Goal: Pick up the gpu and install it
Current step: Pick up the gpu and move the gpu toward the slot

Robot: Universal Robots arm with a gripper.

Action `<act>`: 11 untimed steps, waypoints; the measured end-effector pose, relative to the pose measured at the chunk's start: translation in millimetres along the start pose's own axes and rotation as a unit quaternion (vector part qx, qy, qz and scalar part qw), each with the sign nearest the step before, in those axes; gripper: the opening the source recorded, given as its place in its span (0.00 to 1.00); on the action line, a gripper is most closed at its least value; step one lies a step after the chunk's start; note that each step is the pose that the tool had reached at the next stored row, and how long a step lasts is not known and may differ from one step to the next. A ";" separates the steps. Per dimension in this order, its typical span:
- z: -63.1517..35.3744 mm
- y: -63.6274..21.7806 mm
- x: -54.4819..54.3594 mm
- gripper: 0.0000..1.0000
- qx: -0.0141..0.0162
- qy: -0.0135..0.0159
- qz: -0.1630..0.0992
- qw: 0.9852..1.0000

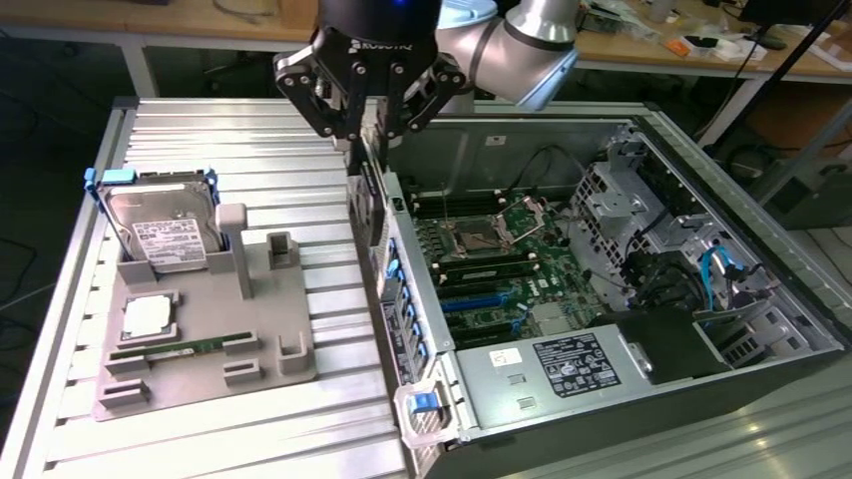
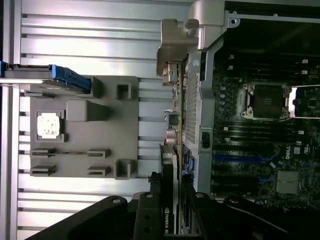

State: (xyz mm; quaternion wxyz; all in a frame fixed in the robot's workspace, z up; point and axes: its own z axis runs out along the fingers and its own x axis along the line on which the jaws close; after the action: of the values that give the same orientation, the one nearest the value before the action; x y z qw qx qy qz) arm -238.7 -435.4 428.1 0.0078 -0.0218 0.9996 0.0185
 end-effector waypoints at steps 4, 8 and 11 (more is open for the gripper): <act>0.1 -0.2 -4.5 0.27 0.000 0.000 0.000 1.000; 0.1 -0.4 -8.6 0.27 0.000 0.000 0.000 1.000; 0.2 -0.6 -12.3 0.27 0.000 0.000 0.000 1.000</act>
State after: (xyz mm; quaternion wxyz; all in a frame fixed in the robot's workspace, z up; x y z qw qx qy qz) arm -226.4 -435.5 428.1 0.0078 -0.0218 0.9996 0.0185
